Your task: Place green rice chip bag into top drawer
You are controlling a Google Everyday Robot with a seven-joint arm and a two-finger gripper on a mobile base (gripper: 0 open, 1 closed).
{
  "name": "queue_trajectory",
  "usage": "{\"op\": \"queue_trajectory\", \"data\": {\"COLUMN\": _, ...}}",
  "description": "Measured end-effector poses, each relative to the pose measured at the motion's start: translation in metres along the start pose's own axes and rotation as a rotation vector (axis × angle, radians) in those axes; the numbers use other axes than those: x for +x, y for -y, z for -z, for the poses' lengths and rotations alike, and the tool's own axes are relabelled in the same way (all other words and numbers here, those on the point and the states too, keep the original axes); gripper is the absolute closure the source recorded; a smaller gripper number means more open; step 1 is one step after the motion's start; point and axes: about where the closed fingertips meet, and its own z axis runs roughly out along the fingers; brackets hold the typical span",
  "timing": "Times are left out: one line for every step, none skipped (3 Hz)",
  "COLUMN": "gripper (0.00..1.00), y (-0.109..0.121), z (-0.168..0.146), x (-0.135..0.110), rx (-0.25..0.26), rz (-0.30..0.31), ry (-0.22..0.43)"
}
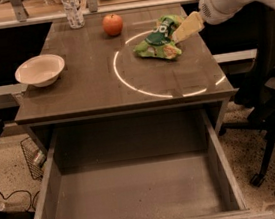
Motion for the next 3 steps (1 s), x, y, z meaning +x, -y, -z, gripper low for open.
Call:
{"op": "queue_trajectory", "data": {"gripper": 0.00, "y": -0.003, "z": -0.037, "x": -0.001, "rx": 0.034, "rz": -0.120, "ry": -0.015}}
{"op": "queue_trajectory", "data": {"gripper": 0.00, "y": -0.004, "z": -0.058, "x": -0.006, "rx": 0.050, "rz": -0.295, "ry": 0.001}}
{"op": "queue_trajectory", "data": {"gripper": 0.00, "y": -0.004, "z": -0.059, "x": -0.007, "rx": 0.048, "rz": -0.301, "ry": 0.001}}
